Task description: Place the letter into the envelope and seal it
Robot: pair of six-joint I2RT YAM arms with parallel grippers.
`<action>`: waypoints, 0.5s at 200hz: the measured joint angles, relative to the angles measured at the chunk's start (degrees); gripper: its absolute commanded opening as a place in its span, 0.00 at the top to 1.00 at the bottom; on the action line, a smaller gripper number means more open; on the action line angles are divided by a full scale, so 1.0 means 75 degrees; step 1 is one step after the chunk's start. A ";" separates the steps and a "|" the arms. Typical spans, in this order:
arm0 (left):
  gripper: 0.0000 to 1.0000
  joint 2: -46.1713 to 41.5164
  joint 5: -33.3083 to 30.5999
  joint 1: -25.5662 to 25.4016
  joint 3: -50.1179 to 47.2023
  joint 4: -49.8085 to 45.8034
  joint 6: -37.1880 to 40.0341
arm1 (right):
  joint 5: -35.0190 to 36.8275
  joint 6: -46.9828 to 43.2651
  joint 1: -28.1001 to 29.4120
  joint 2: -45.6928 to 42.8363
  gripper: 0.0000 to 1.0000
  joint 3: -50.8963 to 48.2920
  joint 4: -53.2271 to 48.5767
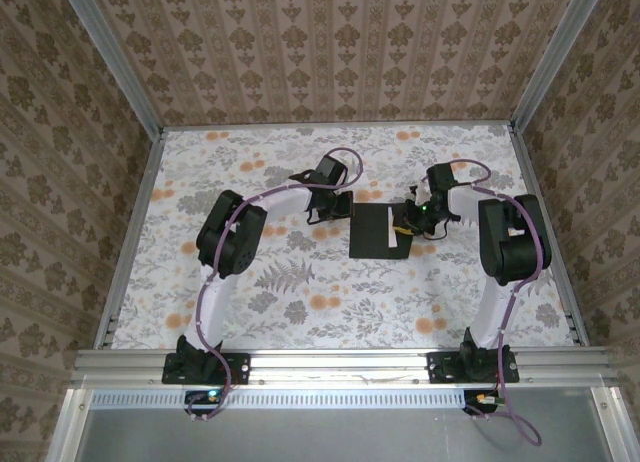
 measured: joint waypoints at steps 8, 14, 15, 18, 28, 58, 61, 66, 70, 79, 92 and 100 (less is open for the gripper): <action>1.00 0.0000 0.0000 0.0000 0.0000 0.0000 -0.0006 | -0.0006 0.0000 0.0000 -0.0003 0.81 -0.0026 0.0026; 1.00 0.0000 0.0000 0.0000 -0.0006 0.0009 -0.0017 | -0.0020 0.0000 -0.0003 -0.0015 0.81 -0.0061 0.0064; 1.00 0.0000 0.0000 0.0000 -0.0009 0.0015 -0.0023 | -0.0020 0.0000 -0.0003 -0.0017 0.81 -0.0064 0.0067; 1.00 0.0000 0.0000 0.0003 -0.0015 0.0020 -0.0026 | -0.0020 0.0000 -0.0006 -0.0026 0.81 -0.0082 0.0087; 1.00 -0.0015 0.0000 0.0003 -0.0032 0.0038 -0.0058 | -0.0023 0.0003 -0.0009 -0.0058 0.83 -0.0134 0.0125; 1.00 -0.0032 -0.0003 0.0003 -0.0082 0.0087 -0.0198 | -0.0073 0.0058 -0.0006 -0.0143 0.83 -0.0300 0.0204; 1.00 -0.0035 -0.0003 0.0003 -0.0087 0.0087 -0.0207 | -0.0082 0.0076 -0.0006 -0.0146 0.83 -0.0318 0.0221; 1.00 -0.0041 -0.0003 0.0003 -0.0099 0.0108 -0.0248 | -0.0093 0.0108 -0.0006 -0.0166 0.83 -0.0347 0.0248; 1.00 -0.0044 -0.0006 0.0003 -0.0102 0.0108 -0.0271 | -0.0111 0.0149 -0.0006 -0.0181 0.83 -0.0376 0.0283; 1.00 -0.0055 -0.0012 0.0003 -0.0137 0.0146 -0.0350 | -0.0122 0.0198 -0.0003 -0.0227 0.83 -0.0443 0.0335; 1.00 -0.0085 -0.0026 0.0000 -0.0204 0.0221 -0.0460 | -0.0154 0.0254 0.0003 -0.0283 0.83 -0.0530 0.0356; 1.00 -0.0099 -0.0029 0.0000 -0.0239 0.0259 -0.0513 | -0.0163 0.0286 0.0017 -0.0323 0.84 -0.0580 0.0358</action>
